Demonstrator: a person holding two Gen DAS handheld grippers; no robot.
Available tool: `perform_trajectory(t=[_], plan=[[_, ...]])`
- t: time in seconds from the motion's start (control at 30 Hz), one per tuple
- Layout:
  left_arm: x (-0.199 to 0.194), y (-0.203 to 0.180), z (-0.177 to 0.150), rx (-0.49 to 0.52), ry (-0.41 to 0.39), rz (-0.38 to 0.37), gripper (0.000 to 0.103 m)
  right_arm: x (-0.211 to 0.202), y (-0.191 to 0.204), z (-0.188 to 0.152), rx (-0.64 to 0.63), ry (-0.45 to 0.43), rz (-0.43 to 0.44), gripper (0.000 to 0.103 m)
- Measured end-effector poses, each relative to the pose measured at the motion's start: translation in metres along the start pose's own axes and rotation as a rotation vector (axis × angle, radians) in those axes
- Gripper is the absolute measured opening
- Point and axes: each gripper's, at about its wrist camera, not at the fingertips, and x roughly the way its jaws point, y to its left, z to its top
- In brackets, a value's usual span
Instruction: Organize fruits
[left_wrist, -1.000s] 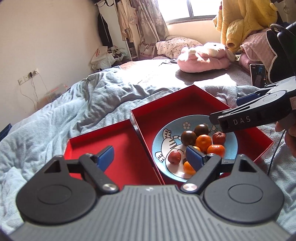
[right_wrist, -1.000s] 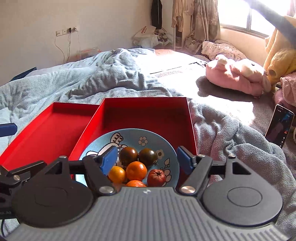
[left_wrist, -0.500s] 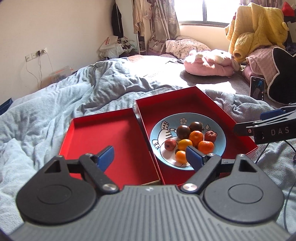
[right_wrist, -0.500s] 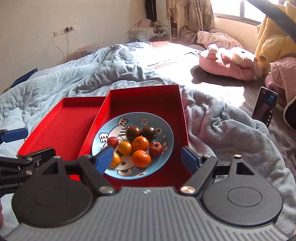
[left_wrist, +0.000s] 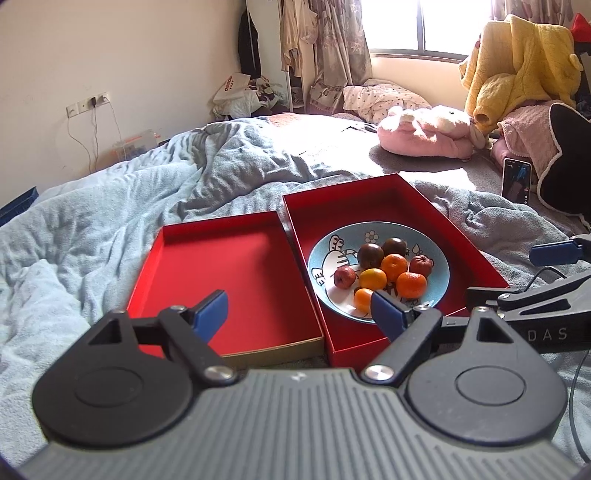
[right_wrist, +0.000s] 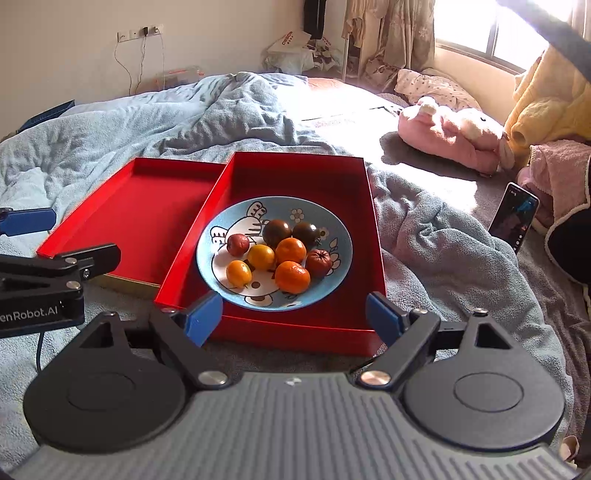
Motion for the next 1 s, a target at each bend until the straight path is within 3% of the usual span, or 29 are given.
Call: perform_trajectory(t=[0.43,1.0], plan=[[-0.005,0.016,-0.005,-0.055,0.021,0.088,0.086,0.002,0.029,-0.005,0.053,-0.003,-0.057,0.094],[0.000,0.024,-0.005,-0.086,0.043,0.134,0.086,0.016,0.040,-0.009,-0.005,0.052,-0.009,0.094]])
